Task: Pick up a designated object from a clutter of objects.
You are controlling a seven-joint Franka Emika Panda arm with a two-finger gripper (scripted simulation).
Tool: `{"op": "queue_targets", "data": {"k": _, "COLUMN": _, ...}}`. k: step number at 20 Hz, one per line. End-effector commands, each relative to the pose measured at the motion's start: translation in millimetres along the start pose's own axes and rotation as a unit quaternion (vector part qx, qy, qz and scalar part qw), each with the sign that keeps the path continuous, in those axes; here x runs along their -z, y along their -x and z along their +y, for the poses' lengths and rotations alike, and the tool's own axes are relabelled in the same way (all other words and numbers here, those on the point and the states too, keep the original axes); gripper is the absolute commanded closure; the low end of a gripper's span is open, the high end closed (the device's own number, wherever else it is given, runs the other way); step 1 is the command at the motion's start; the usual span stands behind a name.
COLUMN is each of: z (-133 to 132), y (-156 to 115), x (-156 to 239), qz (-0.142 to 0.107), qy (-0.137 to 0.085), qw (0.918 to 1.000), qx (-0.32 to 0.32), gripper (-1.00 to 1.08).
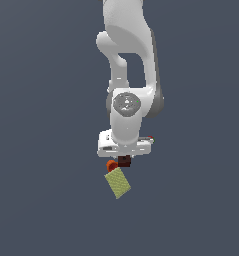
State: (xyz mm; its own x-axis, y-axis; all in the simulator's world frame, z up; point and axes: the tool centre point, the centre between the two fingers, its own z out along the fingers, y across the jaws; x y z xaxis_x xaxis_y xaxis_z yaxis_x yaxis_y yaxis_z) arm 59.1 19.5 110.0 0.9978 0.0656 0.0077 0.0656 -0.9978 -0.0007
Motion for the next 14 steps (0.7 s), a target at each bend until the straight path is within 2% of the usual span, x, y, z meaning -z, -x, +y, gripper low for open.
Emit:
{"op": "queue_targets", "data": {"k": 1, "z": 13, "y": 10, "x": 22, "qz": 0.001, "qy": 0.0, "qw": 1.0, "qx": 0.0, "gripper": 1.08}}
{"op": "queue_targets", "data": {"k": 14, "z": 86, "y": 69, "x": 142, "qz": -0.001, "qy": -0.001, "qw": 1.0, "qx": -0.001, "gripper": 1.08}}
